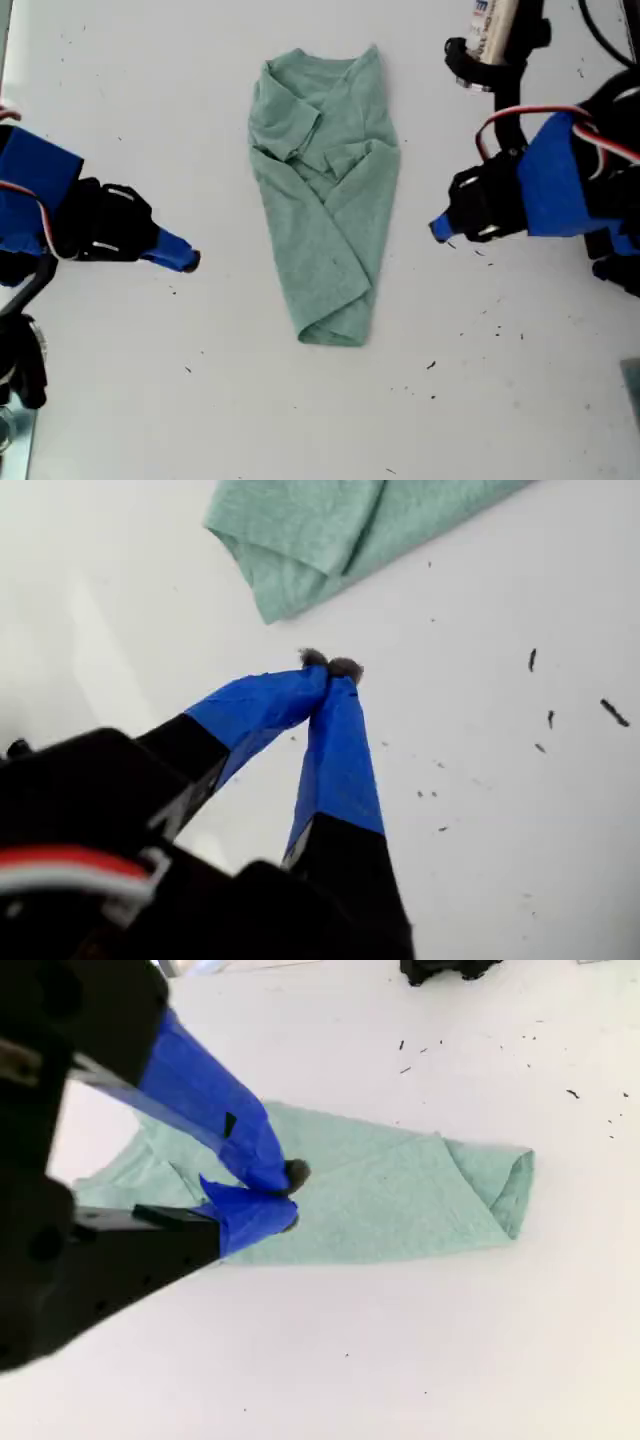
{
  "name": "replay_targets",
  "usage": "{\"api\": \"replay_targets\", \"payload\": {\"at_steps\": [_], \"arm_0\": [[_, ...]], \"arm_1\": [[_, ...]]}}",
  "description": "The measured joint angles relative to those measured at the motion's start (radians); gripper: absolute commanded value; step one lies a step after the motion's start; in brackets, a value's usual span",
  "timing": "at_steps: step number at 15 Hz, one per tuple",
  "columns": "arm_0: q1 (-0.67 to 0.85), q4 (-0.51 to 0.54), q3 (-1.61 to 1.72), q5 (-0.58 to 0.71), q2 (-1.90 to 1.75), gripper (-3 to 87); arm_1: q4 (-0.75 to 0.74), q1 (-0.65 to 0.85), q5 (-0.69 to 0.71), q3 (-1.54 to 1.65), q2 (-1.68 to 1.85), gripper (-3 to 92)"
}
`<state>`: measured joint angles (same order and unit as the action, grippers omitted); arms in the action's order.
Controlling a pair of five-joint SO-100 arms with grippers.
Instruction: Fold t shirt
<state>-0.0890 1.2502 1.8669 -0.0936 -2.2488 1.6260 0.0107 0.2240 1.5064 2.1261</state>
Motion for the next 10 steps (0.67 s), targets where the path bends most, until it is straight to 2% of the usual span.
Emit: {"api": "replay_targets", "payload": {"at_steps": [2, 3, 10], "arm_0": [[0.000, -0.002, 0.000, 0.041, 0.002, 26.6], [0.000, -0.005, -0.003, 0.057, 0.018, 27.8], [-0.002, -0.147, -0.184, 0.167, 0.508, 29.5]], "arm_1": [[0.002, -0.023, -0.015, -0.041, -0.021, 31.0], [0.002, -0.035, -0.018, -0.067, -0.046, 31.4], [-0.046, -0.112, -0.032, -0.204, -0.403, 31.6]]}}
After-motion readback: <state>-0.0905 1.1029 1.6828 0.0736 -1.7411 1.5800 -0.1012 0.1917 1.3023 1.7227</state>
